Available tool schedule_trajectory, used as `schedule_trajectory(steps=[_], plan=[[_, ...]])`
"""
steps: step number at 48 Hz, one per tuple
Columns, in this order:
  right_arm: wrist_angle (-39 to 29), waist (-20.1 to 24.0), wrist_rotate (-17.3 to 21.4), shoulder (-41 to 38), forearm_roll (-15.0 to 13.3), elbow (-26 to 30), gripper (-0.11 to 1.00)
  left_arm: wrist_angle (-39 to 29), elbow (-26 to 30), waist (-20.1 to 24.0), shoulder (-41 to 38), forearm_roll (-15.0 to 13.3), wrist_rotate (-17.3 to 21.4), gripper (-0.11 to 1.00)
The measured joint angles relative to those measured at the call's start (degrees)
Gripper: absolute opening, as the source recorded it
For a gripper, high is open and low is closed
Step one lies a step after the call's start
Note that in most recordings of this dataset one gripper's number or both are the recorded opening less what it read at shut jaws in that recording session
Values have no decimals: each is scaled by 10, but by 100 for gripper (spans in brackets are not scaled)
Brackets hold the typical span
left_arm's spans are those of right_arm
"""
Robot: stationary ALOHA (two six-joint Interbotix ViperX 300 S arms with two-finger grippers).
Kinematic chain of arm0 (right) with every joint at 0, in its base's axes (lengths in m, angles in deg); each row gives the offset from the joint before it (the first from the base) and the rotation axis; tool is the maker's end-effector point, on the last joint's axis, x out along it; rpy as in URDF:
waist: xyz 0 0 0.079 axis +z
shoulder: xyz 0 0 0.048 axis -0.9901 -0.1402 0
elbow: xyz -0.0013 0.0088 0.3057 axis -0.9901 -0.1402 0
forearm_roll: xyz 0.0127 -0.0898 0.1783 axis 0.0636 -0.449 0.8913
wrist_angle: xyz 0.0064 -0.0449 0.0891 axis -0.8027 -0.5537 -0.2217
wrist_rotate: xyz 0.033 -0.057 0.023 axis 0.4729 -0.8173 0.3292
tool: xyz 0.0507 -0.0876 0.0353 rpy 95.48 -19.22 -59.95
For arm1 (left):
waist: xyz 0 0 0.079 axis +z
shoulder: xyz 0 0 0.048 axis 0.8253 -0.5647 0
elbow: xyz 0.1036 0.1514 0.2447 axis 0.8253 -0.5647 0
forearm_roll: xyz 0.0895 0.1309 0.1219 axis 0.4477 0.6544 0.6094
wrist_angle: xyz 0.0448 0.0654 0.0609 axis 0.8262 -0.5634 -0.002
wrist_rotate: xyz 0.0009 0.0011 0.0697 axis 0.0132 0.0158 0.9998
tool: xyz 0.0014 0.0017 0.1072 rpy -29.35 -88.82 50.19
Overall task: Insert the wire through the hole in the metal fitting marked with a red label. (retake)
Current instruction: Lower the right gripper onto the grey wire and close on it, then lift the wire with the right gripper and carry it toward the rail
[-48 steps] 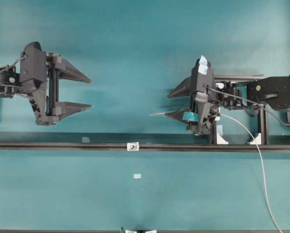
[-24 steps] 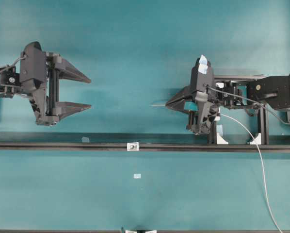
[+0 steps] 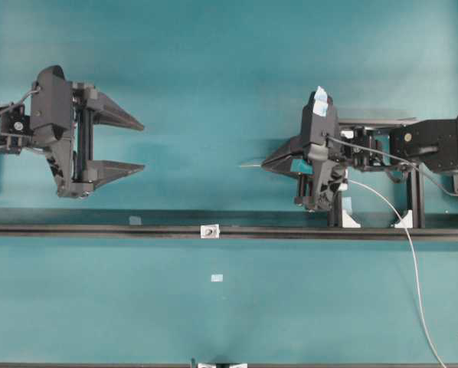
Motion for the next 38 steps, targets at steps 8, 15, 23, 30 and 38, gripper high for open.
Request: schedule_trajectory(steps=[8, 15, 23, 30, 38], plan=[[-15, -2, 0, 27, 0, 1, 3, 0, 0, 0, 7, 0, 0, 66], [-54, -2, -1, 78, 0, 2, 3, -3, 4, 0, 26, 0, 0, 66], [-102, -2, -1, 141, 0, 2, 3, -18, 14, 1, 63, 1, 0, 66], [-127, -2, 0, 191, -5, 1, 3, -39, 22, 1, 98, 1, 2, 66], [-136, -2, 0, 234, -22, 1, 3, -63, 30, 1, 134, 1, 2, 66]])
